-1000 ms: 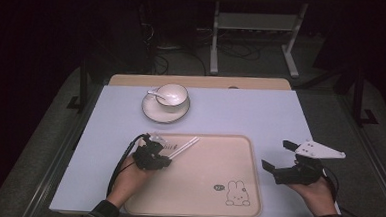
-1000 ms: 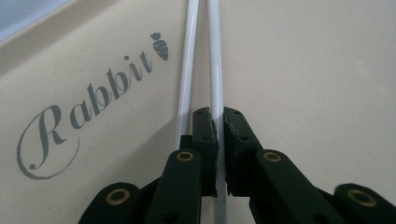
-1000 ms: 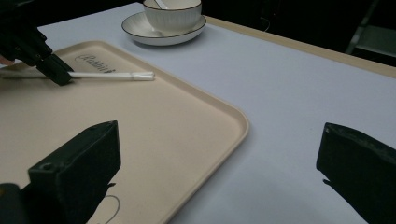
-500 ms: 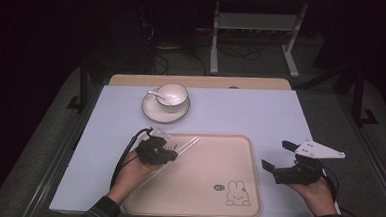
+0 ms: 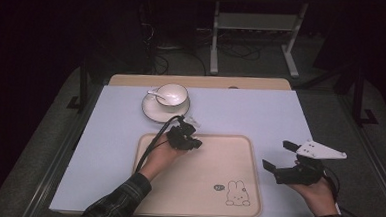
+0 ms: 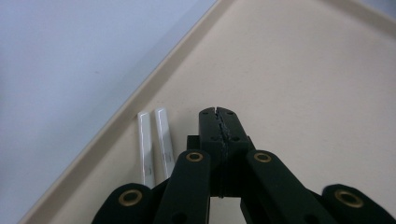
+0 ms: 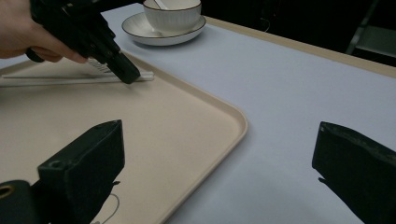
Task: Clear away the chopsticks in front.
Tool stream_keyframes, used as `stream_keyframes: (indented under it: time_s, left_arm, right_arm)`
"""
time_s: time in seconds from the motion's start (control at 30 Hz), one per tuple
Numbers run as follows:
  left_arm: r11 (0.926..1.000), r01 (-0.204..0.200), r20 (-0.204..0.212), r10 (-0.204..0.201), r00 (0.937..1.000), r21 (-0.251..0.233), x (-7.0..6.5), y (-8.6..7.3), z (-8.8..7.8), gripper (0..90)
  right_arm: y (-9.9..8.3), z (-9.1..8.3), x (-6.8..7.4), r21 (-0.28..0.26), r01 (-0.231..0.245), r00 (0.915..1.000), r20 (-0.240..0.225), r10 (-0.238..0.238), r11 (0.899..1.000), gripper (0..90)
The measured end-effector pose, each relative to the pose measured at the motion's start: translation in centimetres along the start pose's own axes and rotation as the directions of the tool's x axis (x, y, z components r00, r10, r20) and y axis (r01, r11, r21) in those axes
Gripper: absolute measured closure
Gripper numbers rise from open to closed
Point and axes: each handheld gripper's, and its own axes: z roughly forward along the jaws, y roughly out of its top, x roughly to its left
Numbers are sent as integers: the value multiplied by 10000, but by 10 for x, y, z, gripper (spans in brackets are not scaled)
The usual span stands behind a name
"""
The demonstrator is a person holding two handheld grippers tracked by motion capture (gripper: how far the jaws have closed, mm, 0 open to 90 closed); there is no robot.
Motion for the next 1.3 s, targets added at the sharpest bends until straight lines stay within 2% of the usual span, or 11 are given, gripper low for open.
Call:
stream_keyframes:
  time_s: [0.13, 0.2, 0.5, 0.8, 1.3]
  left_arm:
    - [9995, 279, -19, -279, 9996, -117, 7, -3, 7, 898]
    - [9995, 306, -169, -307, 9994, -62, 9, -4, 4, 897]
    - [9968, 778, -166, -781, 9968, -160, 21, -14, -4, 897]
    - [9945, 1040, -324, -1042, 9940, -70, 31, -27, -16, 897]
    - [9895, 1445, -464, -1444, 9884, 3, 39, -50, -36, 897]
  right_arm:
    - [0, 0, -1, -6, 3, 10000, 2, -3, 10000, 18]
    - [0, 0, -1, -4, 3, 10000, -1, -3, 10000, 17]
    - [0, 0, 0, 7, 35, 10000, -11, -35, 10000, 17]
    - [0, -1, -1, -30, 22, 10000, 1, -22, 10000, 17]
    - [0, 0, 0, 19, 6, 10000, 0, -6, 10000, 18]
